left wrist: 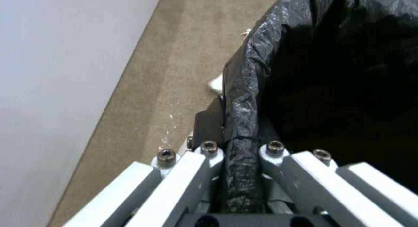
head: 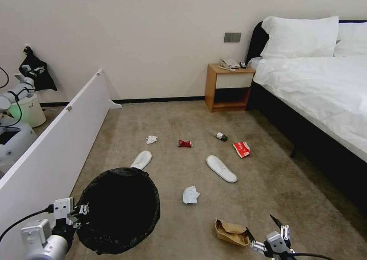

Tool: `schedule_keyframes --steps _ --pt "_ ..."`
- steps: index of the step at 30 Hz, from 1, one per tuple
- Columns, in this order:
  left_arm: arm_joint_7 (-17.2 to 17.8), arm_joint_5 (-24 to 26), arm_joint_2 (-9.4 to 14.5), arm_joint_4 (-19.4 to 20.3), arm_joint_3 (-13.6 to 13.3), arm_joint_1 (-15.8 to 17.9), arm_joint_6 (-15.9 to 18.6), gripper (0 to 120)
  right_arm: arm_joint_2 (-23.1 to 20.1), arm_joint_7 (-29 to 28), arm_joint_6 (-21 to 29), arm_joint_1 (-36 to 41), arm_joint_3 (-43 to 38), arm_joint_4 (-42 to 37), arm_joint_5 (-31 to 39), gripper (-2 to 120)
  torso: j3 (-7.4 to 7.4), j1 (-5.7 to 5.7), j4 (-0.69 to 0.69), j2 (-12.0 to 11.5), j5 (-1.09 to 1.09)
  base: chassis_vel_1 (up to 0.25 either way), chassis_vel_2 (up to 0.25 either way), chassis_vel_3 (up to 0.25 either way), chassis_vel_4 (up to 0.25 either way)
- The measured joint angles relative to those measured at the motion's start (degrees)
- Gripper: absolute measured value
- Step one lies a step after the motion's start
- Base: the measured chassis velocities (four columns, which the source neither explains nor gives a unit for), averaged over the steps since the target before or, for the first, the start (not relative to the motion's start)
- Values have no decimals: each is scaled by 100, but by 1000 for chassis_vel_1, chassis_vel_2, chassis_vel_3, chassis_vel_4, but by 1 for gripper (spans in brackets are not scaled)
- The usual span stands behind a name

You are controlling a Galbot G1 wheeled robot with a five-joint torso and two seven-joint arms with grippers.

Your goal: Pick up the trash bin, then pick up the garbage from the floor and place it into the trash bin.

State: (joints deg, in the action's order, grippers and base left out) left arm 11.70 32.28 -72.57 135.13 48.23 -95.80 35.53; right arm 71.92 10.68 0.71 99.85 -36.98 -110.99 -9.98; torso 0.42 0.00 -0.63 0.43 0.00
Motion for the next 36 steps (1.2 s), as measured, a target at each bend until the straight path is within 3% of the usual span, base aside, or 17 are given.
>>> schedule_keyframes --steps 2,3,4,5,13,22,36 --pt "15 1 -11 13 4 1 16 3 -93 13 70 -29 56 65 62 100 0 0 0 0 1 0 0 0 0" --pt "61 -4 -38 50 6 6 51 3 -424 40 253 -97 246 213 344 100 0 0 -1 0 2 0 0 0 0" --pt "142 -22 -68 133 6 22 119 3 -1202 97 547 -136 541 329 839 100 0 0 1 0 0 0 0 0 0" --pt "160 -45 -72 160 6 26 136 3 -1455 101 630 -132 625 339 990 100 0 0 0 0 1 0 0 0 0" --pt "208 -134 -132 263 -7 -12 194 3 -2166 159 831 -234 940 326 1367 100 0 0 0 0 0 0 0 0 0" --pt "218 -171 -175 378 2 -136 211 3 -2270 169 901 -682 1398 543 1245 100 0 0 1 0 -1 0 0 0 0" --pt "224 -238 -315 495 62 -372 209 3 -1933 21 1135 -1632 2110 1281 1094 100 0 0 0 0 -1 0 0 0 0"
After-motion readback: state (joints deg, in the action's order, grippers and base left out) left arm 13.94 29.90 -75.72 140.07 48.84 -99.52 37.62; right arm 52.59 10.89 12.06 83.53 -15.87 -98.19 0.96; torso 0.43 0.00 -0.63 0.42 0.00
